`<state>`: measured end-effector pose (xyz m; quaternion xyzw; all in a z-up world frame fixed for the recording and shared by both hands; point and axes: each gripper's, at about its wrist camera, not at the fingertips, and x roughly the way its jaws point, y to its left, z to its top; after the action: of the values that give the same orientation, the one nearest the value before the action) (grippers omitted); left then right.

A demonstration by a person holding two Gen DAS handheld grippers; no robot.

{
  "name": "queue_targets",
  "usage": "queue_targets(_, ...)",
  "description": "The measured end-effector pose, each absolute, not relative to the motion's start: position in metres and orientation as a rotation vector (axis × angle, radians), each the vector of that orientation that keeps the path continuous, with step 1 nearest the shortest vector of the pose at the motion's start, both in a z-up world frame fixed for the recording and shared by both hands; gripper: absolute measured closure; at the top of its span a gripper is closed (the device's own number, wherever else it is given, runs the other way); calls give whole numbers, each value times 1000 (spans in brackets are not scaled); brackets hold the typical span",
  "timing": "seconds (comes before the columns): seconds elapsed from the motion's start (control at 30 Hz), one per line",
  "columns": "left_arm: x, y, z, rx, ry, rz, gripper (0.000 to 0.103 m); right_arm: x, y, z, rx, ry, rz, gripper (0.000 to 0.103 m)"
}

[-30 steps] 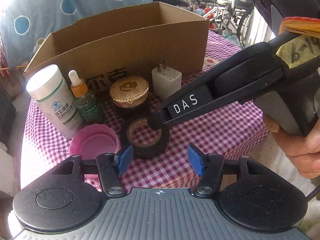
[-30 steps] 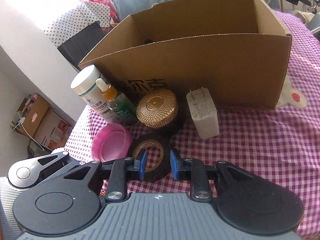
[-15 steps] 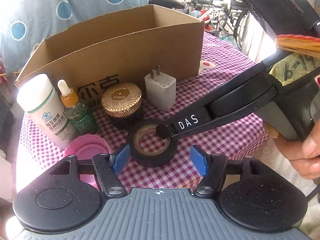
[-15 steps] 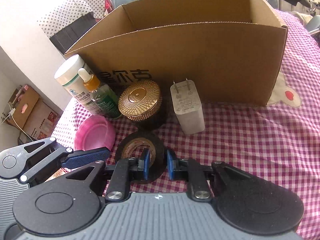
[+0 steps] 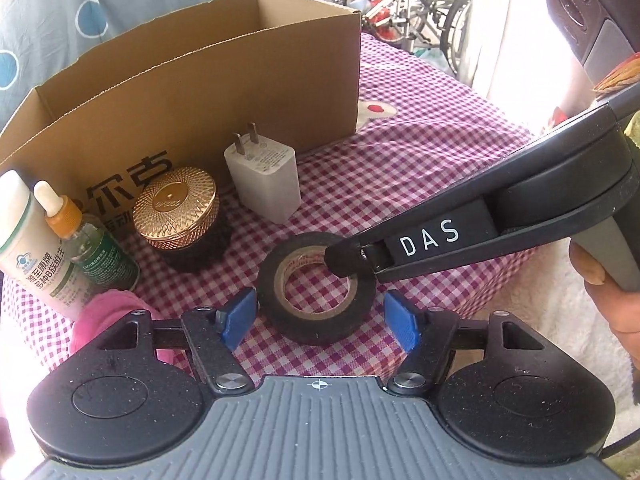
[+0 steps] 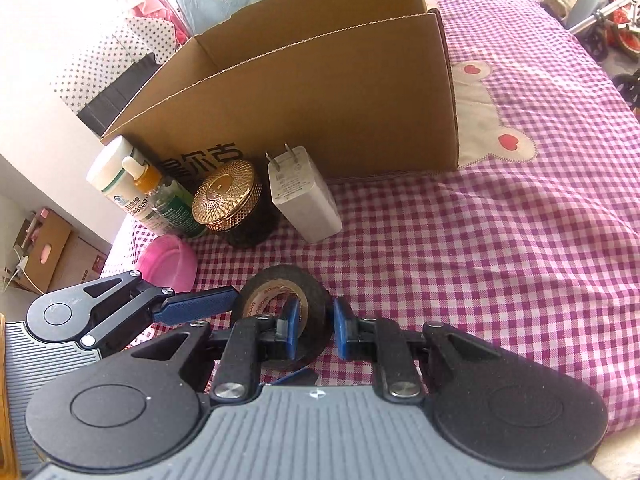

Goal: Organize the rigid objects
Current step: 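Lower the right gripper onto the black tape roll and close on it, then carry the tape roll into the box and open the right gripper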

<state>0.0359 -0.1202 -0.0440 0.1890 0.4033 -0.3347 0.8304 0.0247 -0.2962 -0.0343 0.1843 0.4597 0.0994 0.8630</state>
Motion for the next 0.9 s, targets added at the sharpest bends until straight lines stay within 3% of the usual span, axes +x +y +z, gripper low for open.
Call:
queue_targets(0.53, 37, -115, -38, 347, 842, -705, 37, 19, -292, -30, 377, 936, 202, 83)
queue_targets(0.9, 27, -100, 36, 296, 642, -673, 37, 3, -280, 47, 286, 734, 202, 83)
